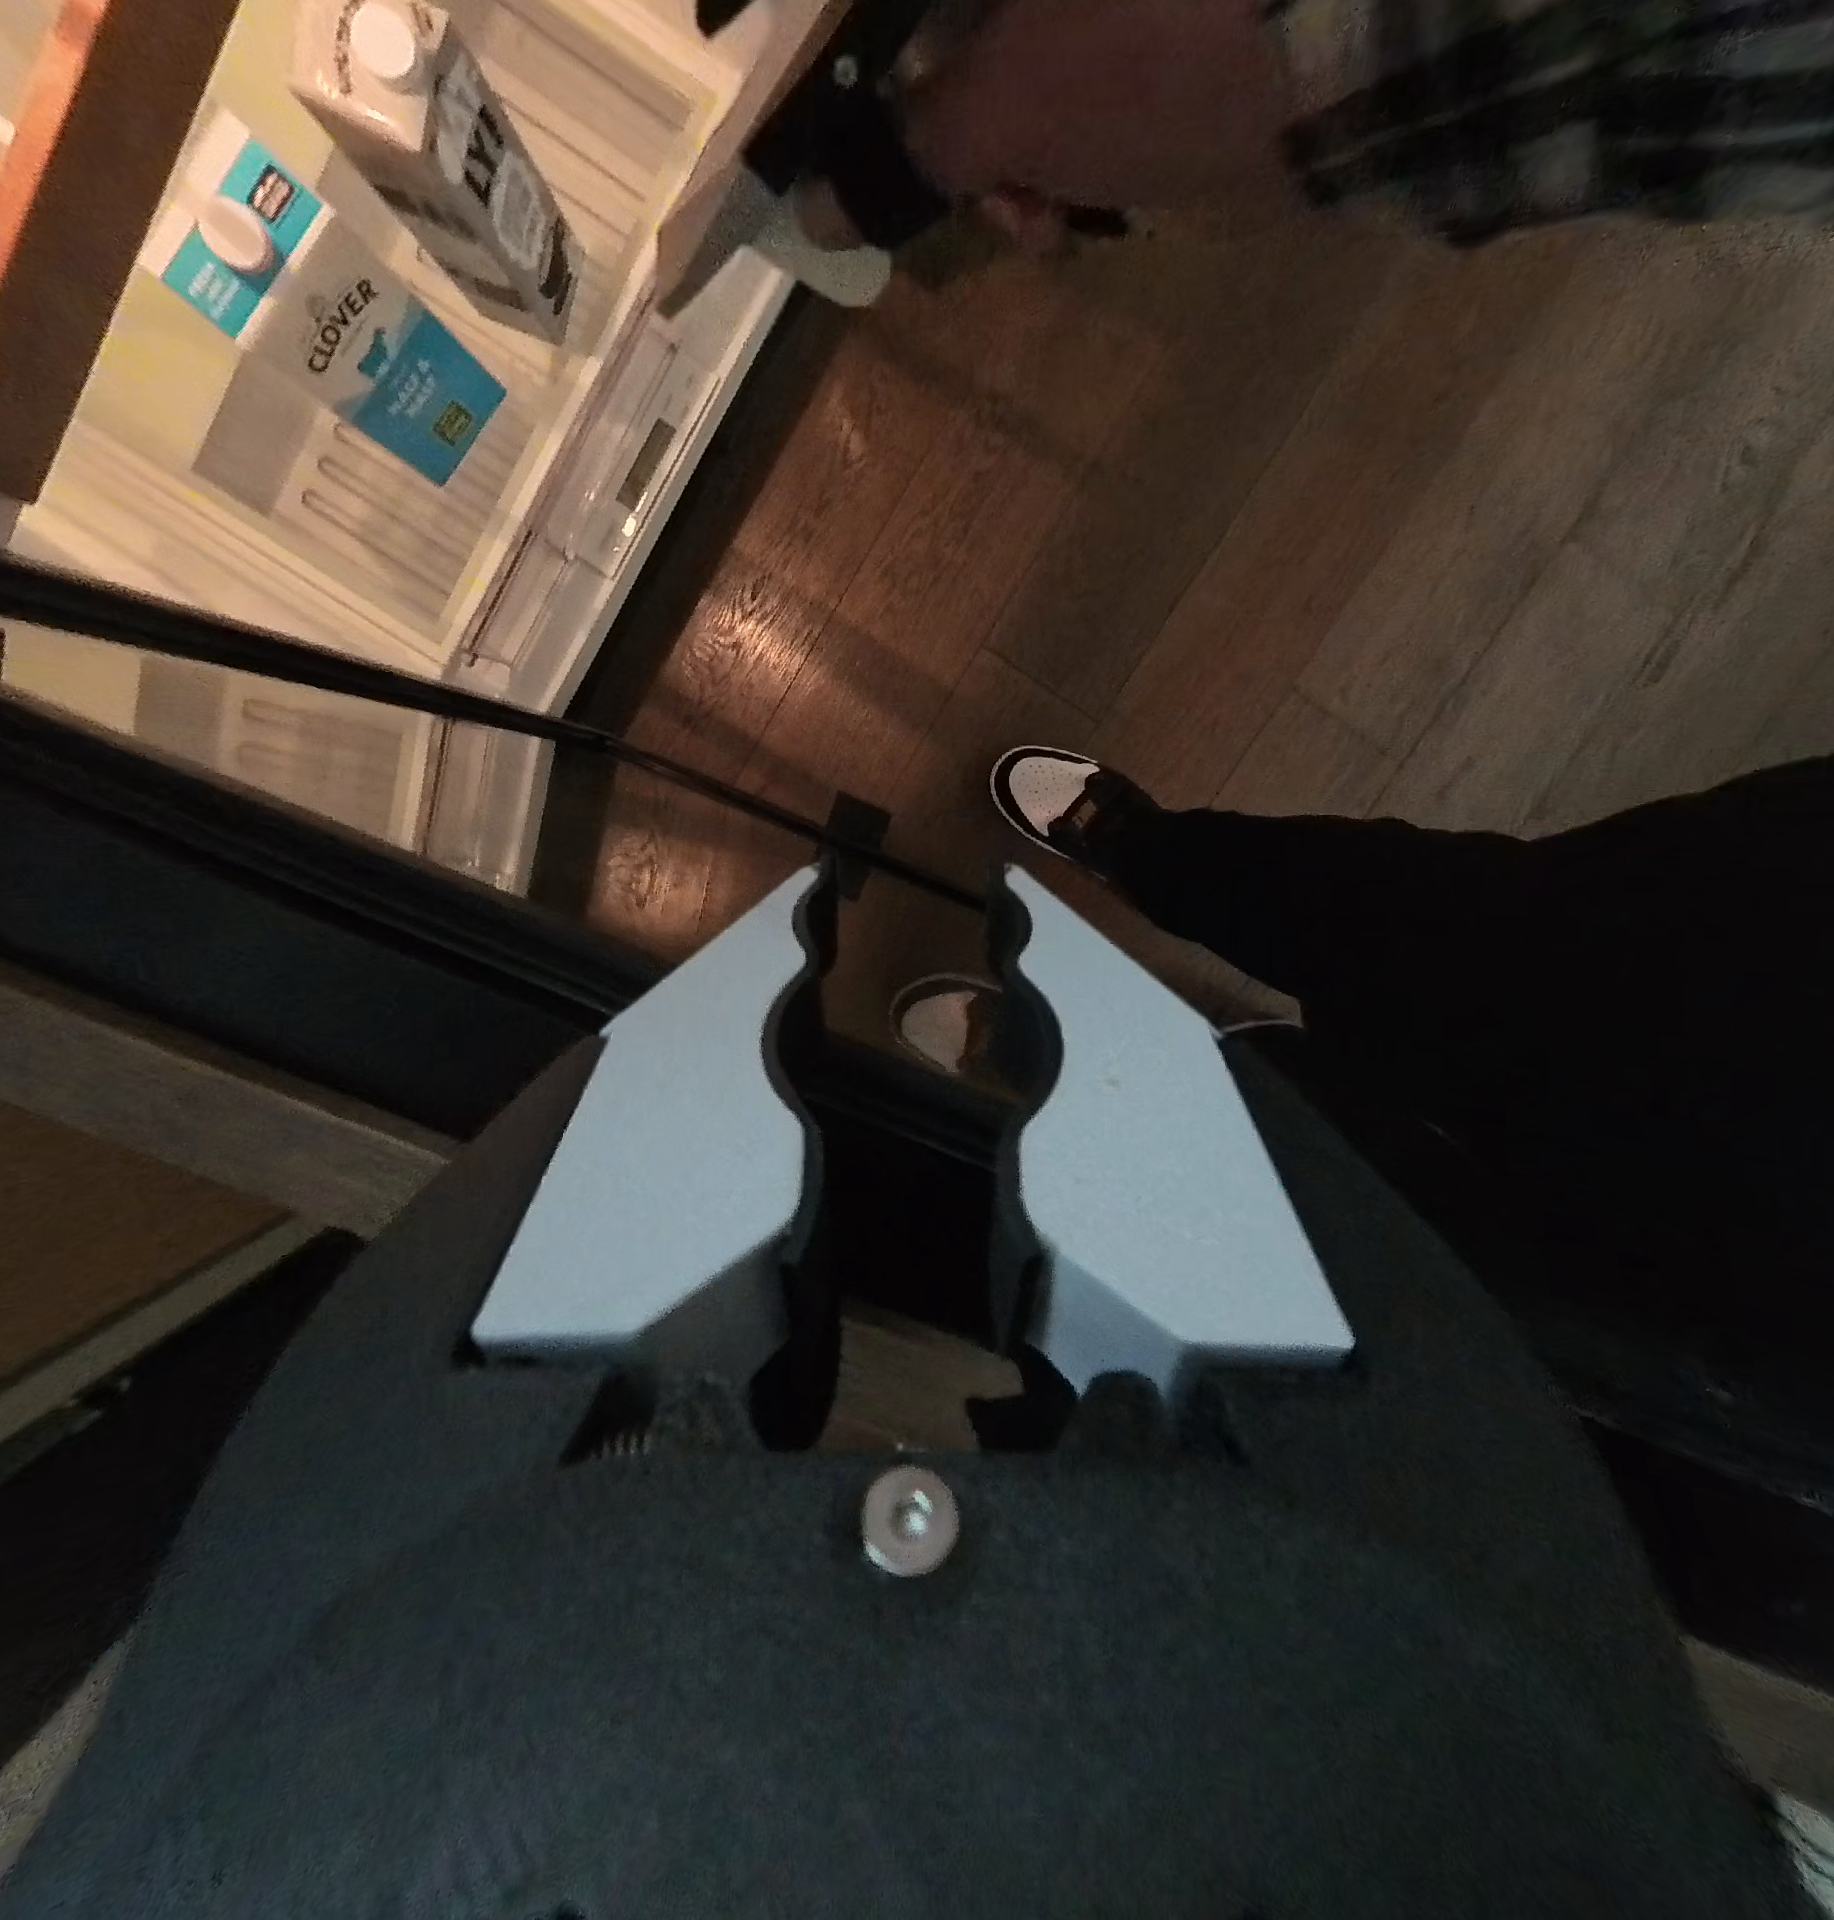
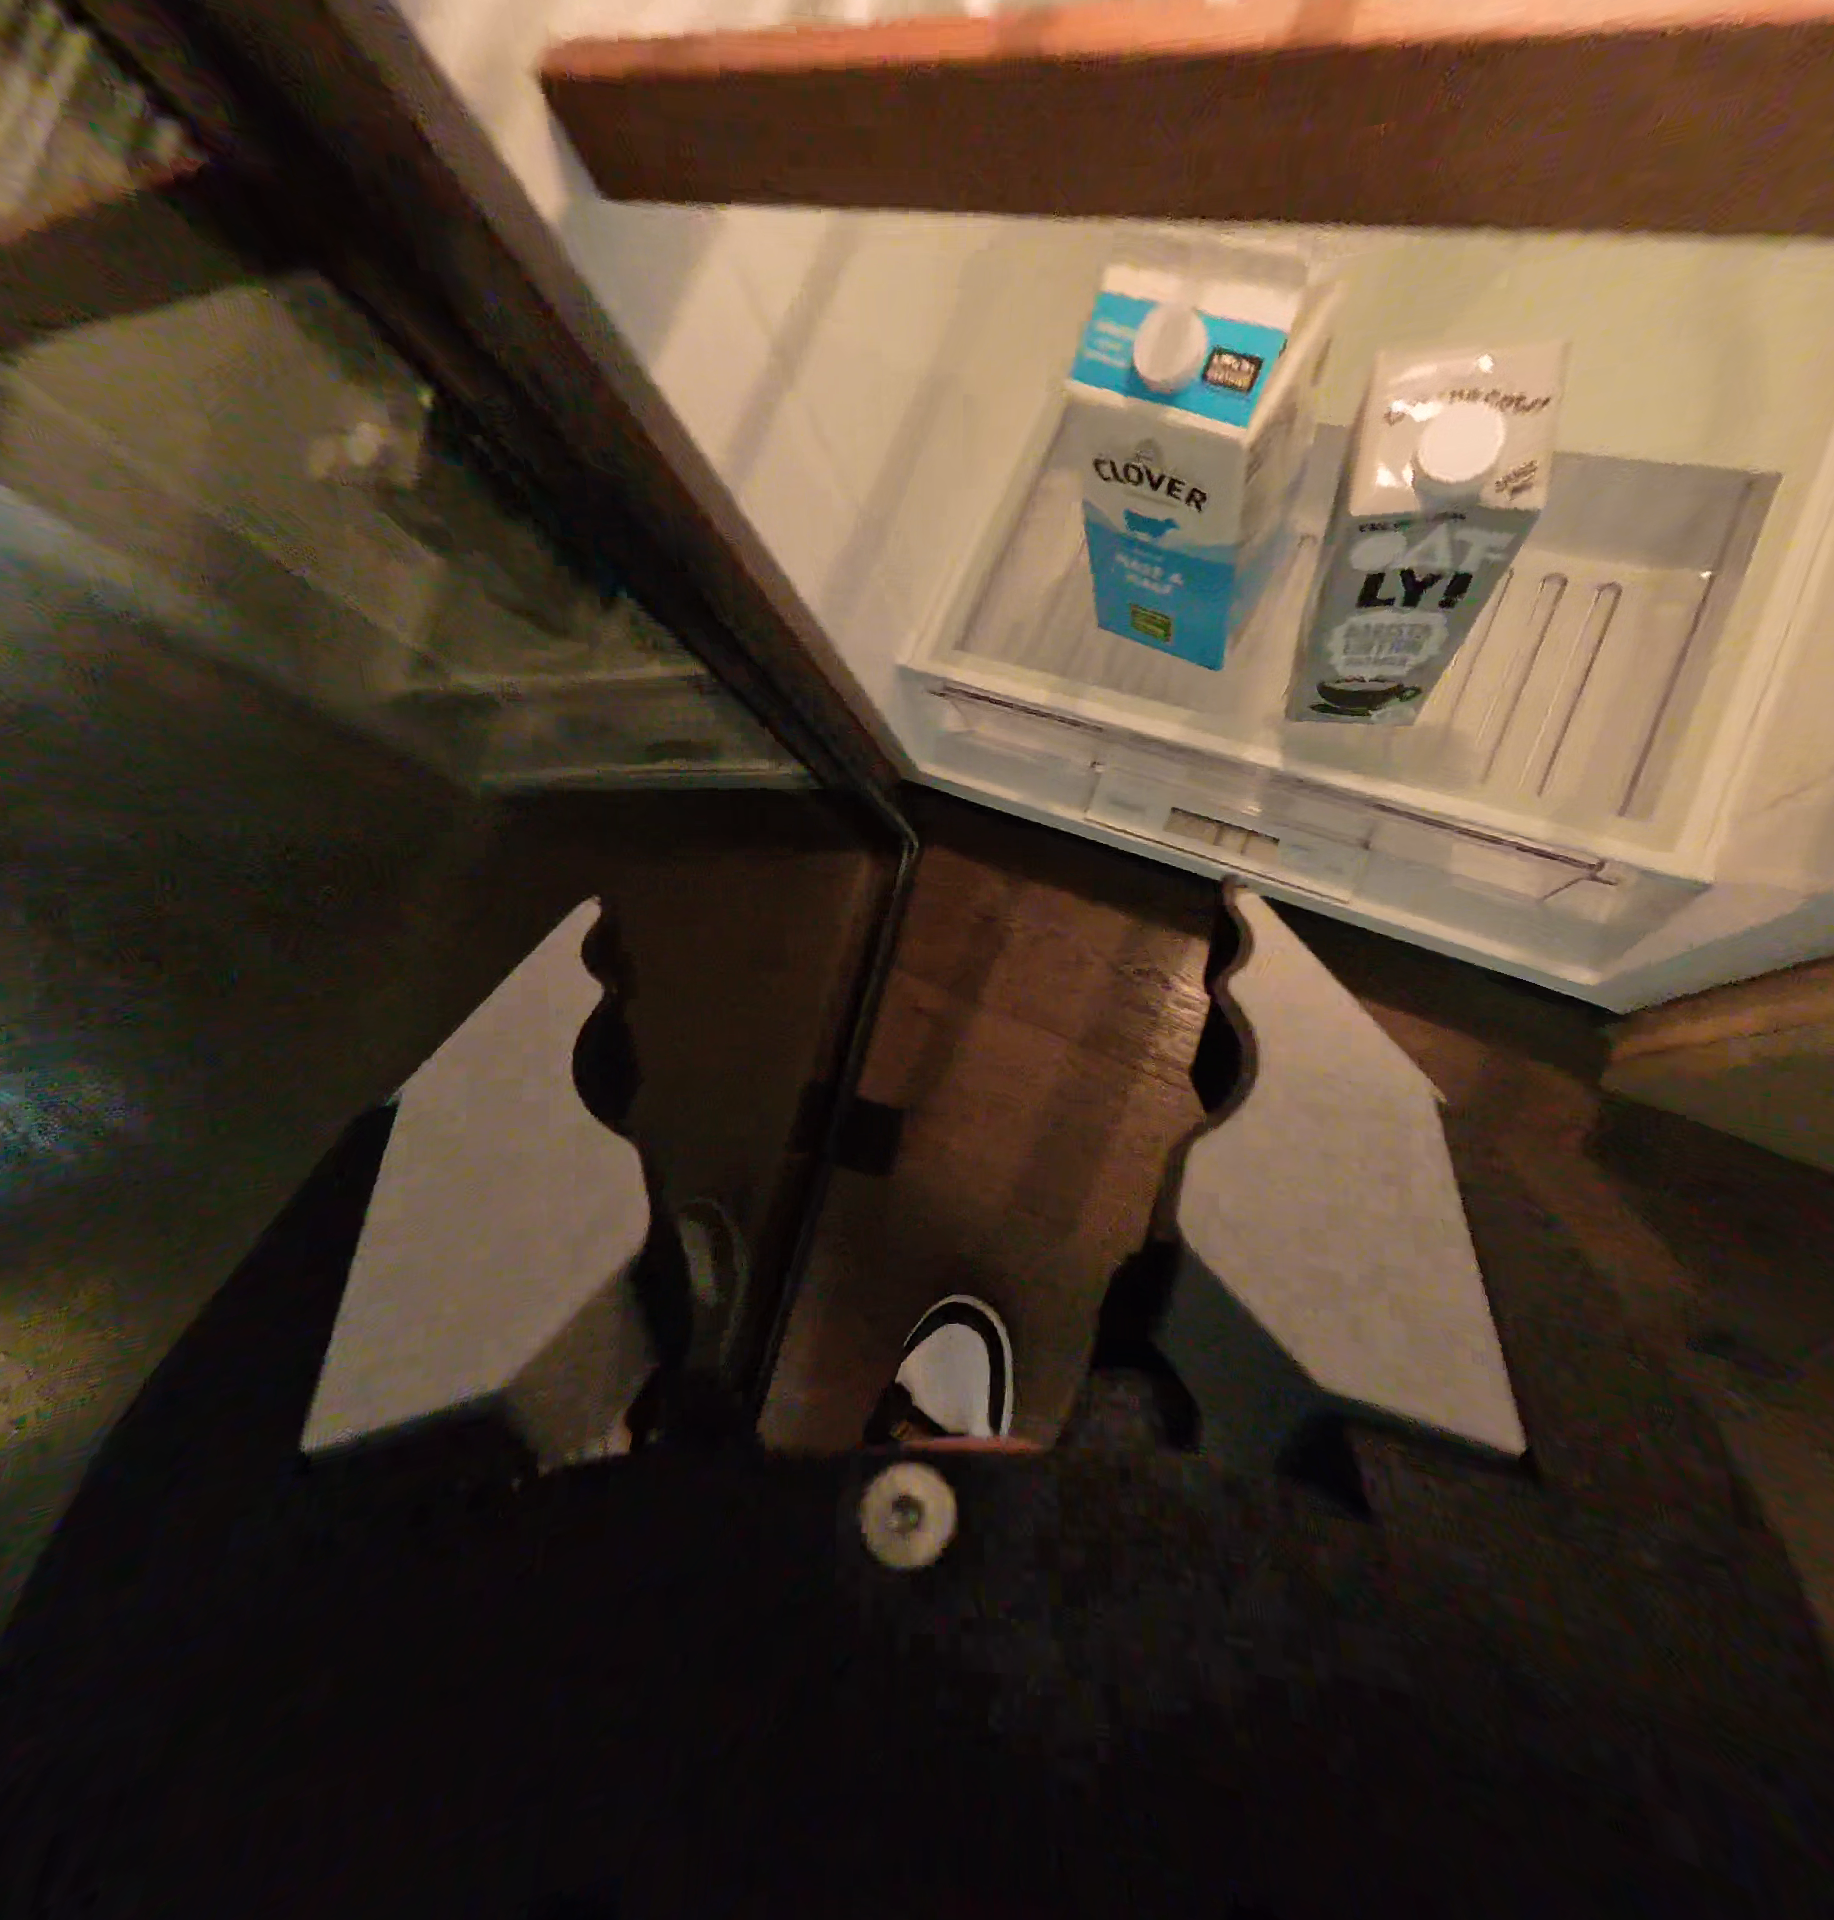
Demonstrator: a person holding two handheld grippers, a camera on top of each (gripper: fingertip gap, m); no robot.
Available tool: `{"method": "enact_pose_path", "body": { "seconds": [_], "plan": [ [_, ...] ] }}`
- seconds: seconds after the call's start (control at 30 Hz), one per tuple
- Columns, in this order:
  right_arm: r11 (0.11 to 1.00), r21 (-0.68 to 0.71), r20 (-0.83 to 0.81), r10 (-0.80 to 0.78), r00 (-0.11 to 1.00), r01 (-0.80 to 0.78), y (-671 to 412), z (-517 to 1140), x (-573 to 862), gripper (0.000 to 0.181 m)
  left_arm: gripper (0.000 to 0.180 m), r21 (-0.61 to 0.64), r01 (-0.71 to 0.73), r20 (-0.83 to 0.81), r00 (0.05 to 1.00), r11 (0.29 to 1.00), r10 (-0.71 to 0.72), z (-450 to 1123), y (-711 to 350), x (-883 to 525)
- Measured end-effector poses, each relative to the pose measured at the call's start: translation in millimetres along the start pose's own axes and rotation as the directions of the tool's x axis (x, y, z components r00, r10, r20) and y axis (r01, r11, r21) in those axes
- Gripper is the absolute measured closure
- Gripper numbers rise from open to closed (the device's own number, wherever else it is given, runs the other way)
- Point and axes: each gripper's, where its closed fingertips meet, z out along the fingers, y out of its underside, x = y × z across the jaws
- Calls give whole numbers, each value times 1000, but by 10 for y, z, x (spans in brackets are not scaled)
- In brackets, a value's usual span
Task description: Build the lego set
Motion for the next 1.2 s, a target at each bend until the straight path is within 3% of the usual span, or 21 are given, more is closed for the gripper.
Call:
{"method": "enact_pose_path", "body": {
  "seconds": [0.27,0.47,0.6,0.9,1.2],
  "plan": [
    [989,-87,4,-120,993,120,187,1635,341,66,151,2,74,89,993,997,-74,-39,122,-149],
    [1000,-16,-44,25,999,-26,28,2519,459,57,153,33,106,110,988,994,-109,-66,144,-219],
    [994,55,-128,102,987,-96,-60,2754,866,62,159,78,111,103,988,991,-119,-91,122,-249],
    [991,136,-363,60,930,-11,-294,2654,2198,62,158,148,93,96,989,985,-108,-123,81,-241],
    [993,114,-295,31,955,3,-548,3138,2465,77,157,158,100,123,985,982,-120,-123,75,-256]
  ]
}}
